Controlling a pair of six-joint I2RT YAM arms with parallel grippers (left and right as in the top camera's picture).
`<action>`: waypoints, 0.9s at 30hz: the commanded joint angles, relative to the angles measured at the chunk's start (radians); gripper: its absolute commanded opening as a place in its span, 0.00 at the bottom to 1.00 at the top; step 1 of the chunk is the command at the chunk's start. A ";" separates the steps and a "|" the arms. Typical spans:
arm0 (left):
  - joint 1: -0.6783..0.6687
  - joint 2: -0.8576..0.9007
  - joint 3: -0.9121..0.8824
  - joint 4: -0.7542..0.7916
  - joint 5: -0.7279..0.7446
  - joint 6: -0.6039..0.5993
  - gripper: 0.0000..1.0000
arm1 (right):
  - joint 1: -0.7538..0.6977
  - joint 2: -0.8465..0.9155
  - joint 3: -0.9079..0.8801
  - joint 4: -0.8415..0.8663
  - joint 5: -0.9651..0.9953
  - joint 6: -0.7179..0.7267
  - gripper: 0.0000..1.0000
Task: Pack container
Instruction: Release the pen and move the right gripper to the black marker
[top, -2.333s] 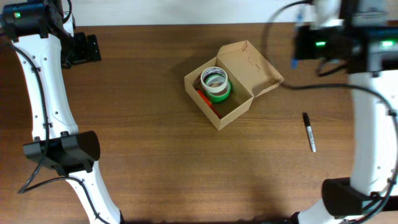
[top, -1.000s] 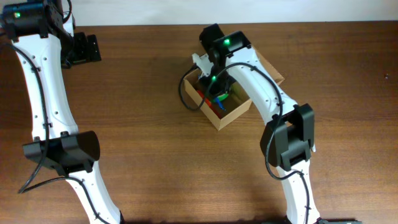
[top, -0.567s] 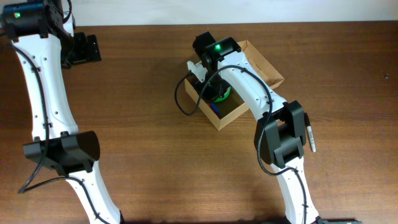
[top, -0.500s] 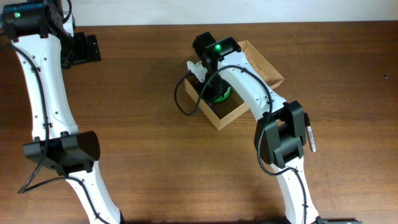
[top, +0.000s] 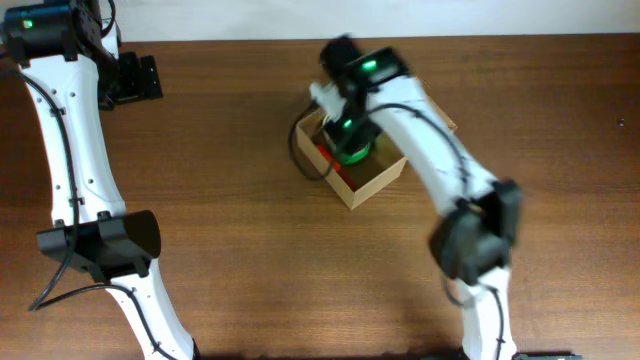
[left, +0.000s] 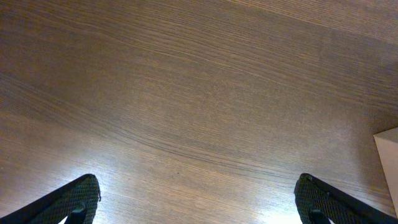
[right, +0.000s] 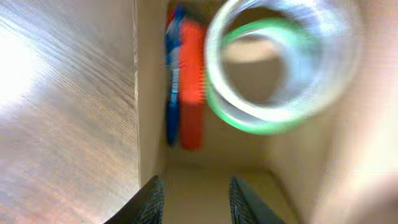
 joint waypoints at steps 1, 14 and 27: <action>0.002 -0.008 -0.004 0.002 0.004 -0.013 1.00 | -0.114 -0.309 0.026 -0.006 0.071 0.004 0.35; 0.002 -0.008 -0.004 0.002 0.003 -0.013 1.00 | -0.724 -0.716 -0.401 0.171 0.072 0.075 0.42; 0.002 -0.008 -0.004 0.002 0.004 -0.013 1.00 | -0.806 -0.361 -0.818 0.398 0.071 -0.037 0.49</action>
